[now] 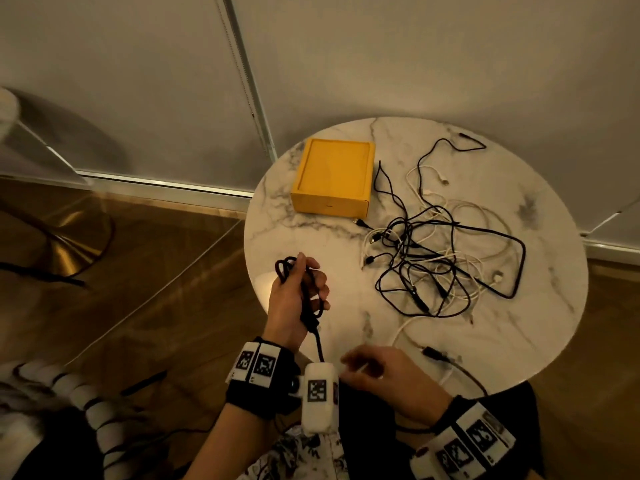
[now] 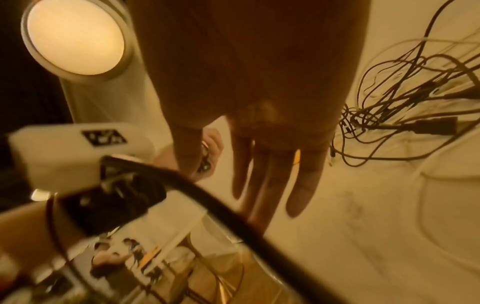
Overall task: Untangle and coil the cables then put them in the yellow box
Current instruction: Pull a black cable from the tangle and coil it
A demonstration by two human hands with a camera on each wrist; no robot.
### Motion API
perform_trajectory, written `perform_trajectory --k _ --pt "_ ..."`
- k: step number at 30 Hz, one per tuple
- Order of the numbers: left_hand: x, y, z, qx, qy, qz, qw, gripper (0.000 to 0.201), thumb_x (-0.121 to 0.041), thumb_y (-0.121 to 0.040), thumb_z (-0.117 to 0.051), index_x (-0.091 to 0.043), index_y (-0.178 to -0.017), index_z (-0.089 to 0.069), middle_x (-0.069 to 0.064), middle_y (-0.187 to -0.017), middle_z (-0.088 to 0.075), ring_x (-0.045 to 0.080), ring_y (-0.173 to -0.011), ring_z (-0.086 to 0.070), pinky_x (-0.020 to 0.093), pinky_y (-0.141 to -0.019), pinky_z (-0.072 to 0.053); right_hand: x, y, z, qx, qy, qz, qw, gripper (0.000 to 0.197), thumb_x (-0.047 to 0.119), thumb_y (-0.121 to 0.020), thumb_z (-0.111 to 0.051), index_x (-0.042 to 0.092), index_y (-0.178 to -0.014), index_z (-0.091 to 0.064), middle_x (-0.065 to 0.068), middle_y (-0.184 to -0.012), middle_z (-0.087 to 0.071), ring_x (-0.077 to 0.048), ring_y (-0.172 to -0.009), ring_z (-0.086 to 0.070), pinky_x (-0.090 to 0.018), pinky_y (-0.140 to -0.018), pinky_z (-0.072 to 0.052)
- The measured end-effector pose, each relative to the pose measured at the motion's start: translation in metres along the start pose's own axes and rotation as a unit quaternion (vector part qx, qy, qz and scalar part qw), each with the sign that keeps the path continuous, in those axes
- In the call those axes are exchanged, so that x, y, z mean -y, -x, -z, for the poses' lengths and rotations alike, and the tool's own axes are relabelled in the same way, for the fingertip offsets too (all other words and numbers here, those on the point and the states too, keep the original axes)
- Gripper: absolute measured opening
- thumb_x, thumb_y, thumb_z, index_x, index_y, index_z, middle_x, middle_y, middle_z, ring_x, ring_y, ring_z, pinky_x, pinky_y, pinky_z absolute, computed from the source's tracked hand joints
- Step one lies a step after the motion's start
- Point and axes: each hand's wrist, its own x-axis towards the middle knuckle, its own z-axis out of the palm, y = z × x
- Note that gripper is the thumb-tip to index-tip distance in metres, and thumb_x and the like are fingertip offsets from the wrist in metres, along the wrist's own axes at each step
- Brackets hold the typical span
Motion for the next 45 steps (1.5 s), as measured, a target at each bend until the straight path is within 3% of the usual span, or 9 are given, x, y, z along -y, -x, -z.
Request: perform_trajectory --k 8,13,16,23,28,33,37,40,45 --pt "-0.018 -0.009 0.013 -0.063 0.027 -0.060 0.996 0.038 -0.019 -0.094 -0.058 -0.021 -0.062 -0.037 -0.005 -0.051 -0.031 0.009 -0.039 -0.033 0.022 -0.040 -0.031 -0.001 0.000 -0.001 0.163 -0.013 -0.032 0.986 0.031 0.045 -0.092 -0.057 0.023 -0.075 -0.071 0.006 -0.066 -0.065 -0.005 -0.062 -0.057 -0.026 -0.062 -0.046" --pt "0.002 -0.020 0.027 -0.070 -0.201 -0.113 0.971 0.036 -0.007 -0.086 -0.068 -0.015 -0.068 -0.038 0.000 -0.052 -0.036 0.017 -0.040 -0.037 0.028 -0.045 -0.034 0.011 -0.012 0.046 0.009 -0.070 0.051 0.996 0.035 0.045 -0.087 -0.063 0.016 -0.067 -0.065 0.005 -0.051 -0.046 -0.013 -0.050 -0.042 -0.027 -0.051 -0.035" --pt "0.022 -0.011 0.021 0.022 -0.292 -0.085 0.952 0.031 -0.017 -0.084 -0.073 -0.010 -0.075 -0.044 0.003 -0.052 -0.040 0.021 -0.046 -0.040 0.030 -0.049 -0.035 0.027 -0.018 0.069 -0.044 -0.064 0.092 0.993 0.030 0.039 -0.083 -0.066 0.010 -0.075 -0.064 -0.001 -0.057 -0.047 -0.015 -0.053 -0.040 -0.027 -0.051 -0.034" --pt "0.054 0.020 -0.012 0.143 -0.167 0.071 0.973 0.051 -0.055 -0.076 -0.060 -0.008 -0.095 -0.055 0.003 -0.069 -0.053 0.020 -0.054 -0.051 0.028 -0.049 -0.042 0.039 -0.035 0.070 -0.230 0.019 0.126 0.965 0.027 0.037 -0.082 -0.073 0.017 -0.073 -0.056 0.006 -0.048 -0.047 -0.005 -0.044 -0.041 -0.029 -0.050 -0.036" --pt "0.051 0.022 -0.015 0.231 -0.229 0.070 0.943 0.049 -0.015 -0.080 -0.074 -0.013 -0.124 -0.051 0.004 -0.090 -0.064 0.020 -0.076 -0.064 0.031 -0.068 -0.052 0.045 -0.037 0.063 -0.286 -0.001 0.124 0.950 0.025 0.035 -0.081 -0.073 0.021 -0.074 -0.053 -0.009 -0.062 -0.062 -0.016 -0.062 -0.069 -0.047 -0.062 -0.054" --pt "0.040 0.012 -0.006 0.125 -0.176 0.028 0.976 0.010 -0.003 -0.092 -0.057 0.000 -0.101 -0.061 0.010 -0.076 -0.064 0.023 -0.069 -0.065 0.028 -0.064 -0.053 0.051 -0.029 0.059 -0.209 0.019 0.132 0.969 0.009 0.025 -0.090 -0.064 0.019 -0.085 -0.062 -0.004 -0.060 -0.060 -0.014 -0.052 -0.054 -0.031 -0.053 -0.045" --pt "0.032 0.002 0.006 0.055 -0.071 0.053 0.995 0.003 -0.005 -0.094 -0.051 -0.005 -0.098 -0.053 0.009 -0.069 -0.050 0.020 -0.059 -0.054 0.029 -0.061 -0.049 0.050 -0.017 0.061 -0.132 -0.088 0.071 0.985 0.009 0.005 -0.094 -0.055 0.008 -0.098 -0.063 -0.013 -0.068 -0.069 -0.034 -0.056 -0.066 -0.040 -0.053 -0.053" --pt "0.029 0.006 0.000 0.056 -0.016 0.056 0.997 0.015 -0.009 -0.087 -0.058 -0.007 -0.099 -0.049 0.002 -0.060 -0.045 0.018 -0.054 -0.048 0.028 -0.057 -0.045 0.055 -0.016 0.062 -0.138 -0.107 0.066 0.982 0.014 0.002 -0.094 -0.055 0.000 -0.103 -0.065 -0.017 -0.071 -0.071 -0.044 -0.061 -0.065 -0.045 -0.061 -0.056" --pt "0.024 0.013 -0.012 0.082 -0.093 -0.006 0.992 0.027 -0.031 -0.087 -0.060 -0.005 -0.093 -0.059 0.008 -0.078 -0.063 0.020 -0.074 -0.063 0.029 -0.064 -0.052 0.067 -0.016 0.054 -0.165 -0.117 0.098 0.974 0.004 0.008 -0.096 -0.053 0.008 -0.099 -0.055 -0.015 -0.065 -0.067 -0.029 -0.038 -0.057 -0.025 -0.035 -0.038"
